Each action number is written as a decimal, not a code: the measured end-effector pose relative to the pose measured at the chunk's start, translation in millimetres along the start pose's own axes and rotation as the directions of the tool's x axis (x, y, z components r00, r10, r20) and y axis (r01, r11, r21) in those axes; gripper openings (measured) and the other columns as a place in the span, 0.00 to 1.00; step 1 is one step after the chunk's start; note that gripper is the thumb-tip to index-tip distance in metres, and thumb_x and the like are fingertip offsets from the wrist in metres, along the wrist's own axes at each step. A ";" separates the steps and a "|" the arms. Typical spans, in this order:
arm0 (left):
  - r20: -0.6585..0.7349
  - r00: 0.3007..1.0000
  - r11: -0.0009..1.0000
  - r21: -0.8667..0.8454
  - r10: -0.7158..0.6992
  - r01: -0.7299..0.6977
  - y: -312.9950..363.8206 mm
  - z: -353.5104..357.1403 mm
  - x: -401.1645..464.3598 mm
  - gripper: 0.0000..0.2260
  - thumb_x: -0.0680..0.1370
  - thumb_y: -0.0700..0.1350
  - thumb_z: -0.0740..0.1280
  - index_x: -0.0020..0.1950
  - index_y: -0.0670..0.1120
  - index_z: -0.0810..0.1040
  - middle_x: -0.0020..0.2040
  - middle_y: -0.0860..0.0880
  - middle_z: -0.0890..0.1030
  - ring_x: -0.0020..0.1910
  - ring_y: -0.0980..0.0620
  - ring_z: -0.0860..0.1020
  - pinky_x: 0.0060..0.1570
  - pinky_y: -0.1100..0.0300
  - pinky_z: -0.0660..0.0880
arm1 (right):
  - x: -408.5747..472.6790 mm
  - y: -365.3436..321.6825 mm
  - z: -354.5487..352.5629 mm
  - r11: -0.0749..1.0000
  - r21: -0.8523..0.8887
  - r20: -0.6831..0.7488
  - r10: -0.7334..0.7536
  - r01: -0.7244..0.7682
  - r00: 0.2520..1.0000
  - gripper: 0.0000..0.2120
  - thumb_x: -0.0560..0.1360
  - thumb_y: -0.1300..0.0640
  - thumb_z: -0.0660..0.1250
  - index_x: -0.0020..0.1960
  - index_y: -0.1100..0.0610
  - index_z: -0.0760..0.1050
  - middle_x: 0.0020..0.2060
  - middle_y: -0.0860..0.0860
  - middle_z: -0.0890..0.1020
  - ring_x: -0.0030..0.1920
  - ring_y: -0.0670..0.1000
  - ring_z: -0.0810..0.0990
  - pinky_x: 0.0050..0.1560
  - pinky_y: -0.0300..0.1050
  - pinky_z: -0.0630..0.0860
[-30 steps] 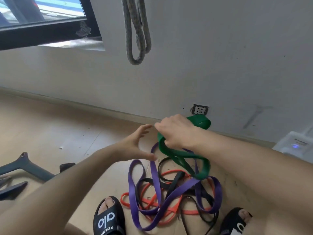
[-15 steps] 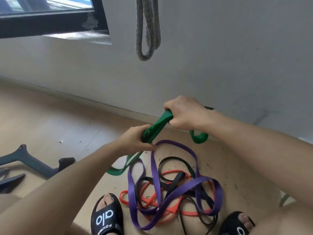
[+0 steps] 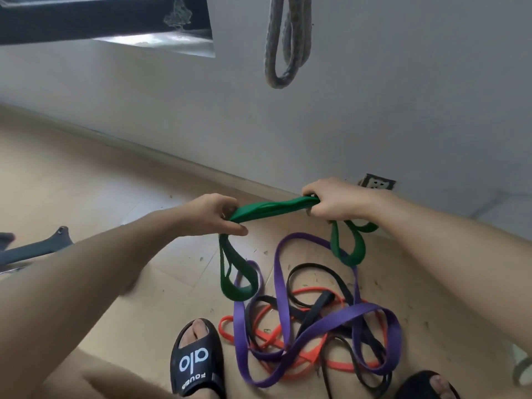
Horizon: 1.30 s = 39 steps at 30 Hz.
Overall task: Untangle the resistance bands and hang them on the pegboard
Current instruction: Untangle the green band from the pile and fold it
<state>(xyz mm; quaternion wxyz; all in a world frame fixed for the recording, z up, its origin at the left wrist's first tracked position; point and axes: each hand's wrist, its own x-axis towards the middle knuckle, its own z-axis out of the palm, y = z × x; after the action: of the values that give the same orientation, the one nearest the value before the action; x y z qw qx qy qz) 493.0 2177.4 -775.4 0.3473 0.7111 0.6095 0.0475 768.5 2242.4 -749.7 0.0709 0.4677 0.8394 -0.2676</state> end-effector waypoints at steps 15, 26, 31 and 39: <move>0.142 0.956 0.942 -0.182 -0.258 0.281 -186.3 -6.4 61.7 0.06 0.80 0.50 0.71 0.50 0.49 0.78 0.40 0.46 0.83 0.40 0.48 0.83 0.42 0.58 0.77 | 208.0 -11.4 94.2 0.979 0.183 0.141 0.066 -0.092 0.988 0.17 0.75 0.49 0.73 0.51 0.56 0.68 0.40 0.52 0.75 0.36 0.50 0.71 0.33 0.46 0.65; -0.028 0.907 0.902 -0.123 -0.421 0.414 -302.8 65.5 126.6 0.04 0.78 0.44 0.67 0.51 0.48 0.74 0.41 0.48 0.80 0.41 0.47 0.79 0.37 0.56 0.71 | 336.7 15.7 173.7 0.989 0.086 0.222 0.100 -0.122 0.970 0.13 0.76 0.54 0.73 0.46 0.54 0.67 0.42 0.52 0.76 0.36 0.49 0.72 0.32 0.45 0.64; -0.197 0.892 0.912 -0.043 -0.407 0.407 -329.2 88.5 150.1 0.03 0.81 0.45 0.63 0.54 0.49 0.72 0.47 0.48 0.74 0.48 0.44 0.75 0.45 0.54 0.68 | 365.2 25.9 200.3 0.992 0.120 0.035 0.027 -0.031 0.999 0.13 0.77 0.56 0.72 0.44 0.53 0.67 0.40 0.50 0.73 0.40 0.53 0.73 0.35 0.47 0.64; -0.277 0.863 0.857 0.186 -0.423 0.480 -334.3 107.0 145.2 0.16 0.81 0.52 0.65 0.67 0.48 0.70 0.56 0.46 0.72 0.54 0.45 0.73 0.47 0.51 0.76 | 380.9 31.7 212.5 0.955 -0.276 -0.032 -0.124 0.111 0.992 0.10 0.80 0.50 0.68 0.57 0.53 0.73 0.54 0.51 0.73 0.56 0.54 0.73 0.47 0.48 0.68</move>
<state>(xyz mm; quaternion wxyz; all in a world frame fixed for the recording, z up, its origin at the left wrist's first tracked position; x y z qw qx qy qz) 303.4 2266.6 -1092.2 0.1848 0.5748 0.7965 -0.0319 556.3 2430.8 -1082.5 0.0984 0.4091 0.8961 -0.1412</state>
